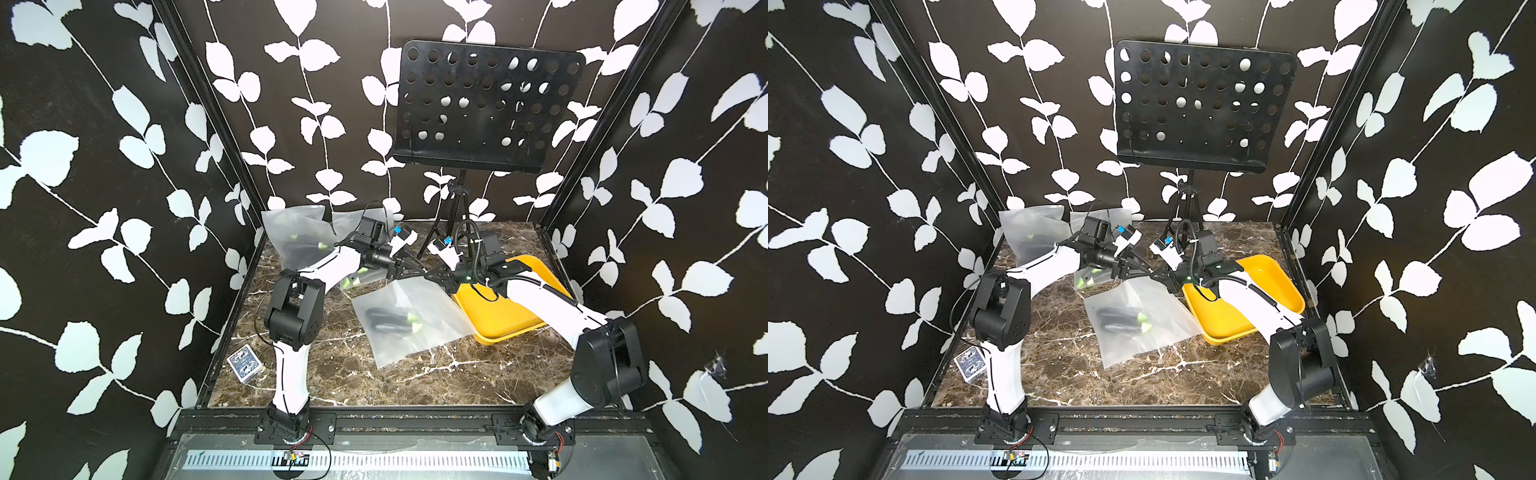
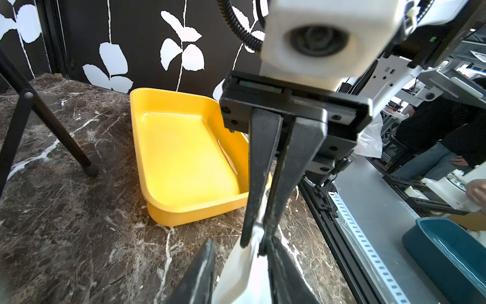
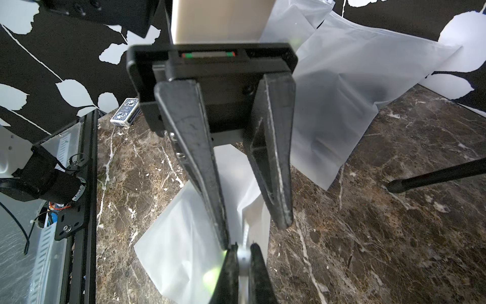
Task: Place the eggplant in a zip-top bag and seal the zipper
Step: Zip the zipper on the zipper food storage bag.
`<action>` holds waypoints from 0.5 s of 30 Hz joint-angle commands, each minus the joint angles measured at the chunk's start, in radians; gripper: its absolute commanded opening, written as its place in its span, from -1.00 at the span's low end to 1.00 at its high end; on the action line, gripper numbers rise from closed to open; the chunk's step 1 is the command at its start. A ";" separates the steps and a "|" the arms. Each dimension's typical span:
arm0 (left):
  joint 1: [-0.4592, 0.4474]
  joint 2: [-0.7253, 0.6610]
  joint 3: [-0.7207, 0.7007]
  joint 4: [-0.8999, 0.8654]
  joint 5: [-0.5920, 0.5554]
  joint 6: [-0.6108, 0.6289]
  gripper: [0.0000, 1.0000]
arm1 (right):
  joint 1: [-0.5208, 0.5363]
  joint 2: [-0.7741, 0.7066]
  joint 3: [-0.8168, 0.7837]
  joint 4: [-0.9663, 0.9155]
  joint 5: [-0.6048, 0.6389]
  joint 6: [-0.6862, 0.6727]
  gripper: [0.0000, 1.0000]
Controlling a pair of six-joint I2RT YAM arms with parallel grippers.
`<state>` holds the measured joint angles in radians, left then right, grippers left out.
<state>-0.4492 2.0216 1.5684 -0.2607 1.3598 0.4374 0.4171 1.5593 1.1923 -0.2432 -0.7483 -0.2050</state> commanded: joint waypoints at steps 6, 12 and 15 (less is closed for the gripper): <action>-0.009 -0.002 0.034 -0.072 0.058 0.056 -0.53 | 0.005 0.012 0.041 0.044 -0.011 -0.005 -0.91; -0.015 0.005 0.045 -0.125 0.065 0.093 -0.62 | 0.005 0.015 0.047 0.053 -0.004 -0.003 -0.91; -0.014 0.008 0.049 -0.132 0.064 0.096 -0.98 | 0.005 0.016 0.052 0.052 -0.006 -0.003 -0.91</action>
<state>-0.4492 2.0289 1.5936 -0.3466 1.3922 0.5076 0.4156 1.5661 1.2076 -0.2462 -0.7403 -0.2012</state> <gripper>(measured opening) 0.051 0.059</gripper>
